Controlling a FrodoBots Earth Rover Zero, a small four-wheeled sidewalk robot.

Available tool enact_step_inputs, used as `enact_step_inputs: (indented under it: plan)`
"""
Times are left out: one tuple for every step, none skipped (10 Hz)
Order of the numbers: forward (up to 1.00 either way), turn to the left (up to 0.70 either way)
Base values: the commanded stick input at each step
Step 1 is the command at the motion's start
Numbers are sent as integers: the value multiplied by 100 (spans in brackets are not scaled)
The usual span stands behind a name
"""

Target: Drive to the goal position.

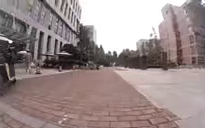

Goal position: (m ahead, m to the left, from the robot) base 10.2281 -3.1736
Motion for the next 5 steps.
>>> enact_step_inputs:
  plan:
    - [44,26]
    - [41,25]
    - [41,25]
    - [41,25]
    - [40,24]
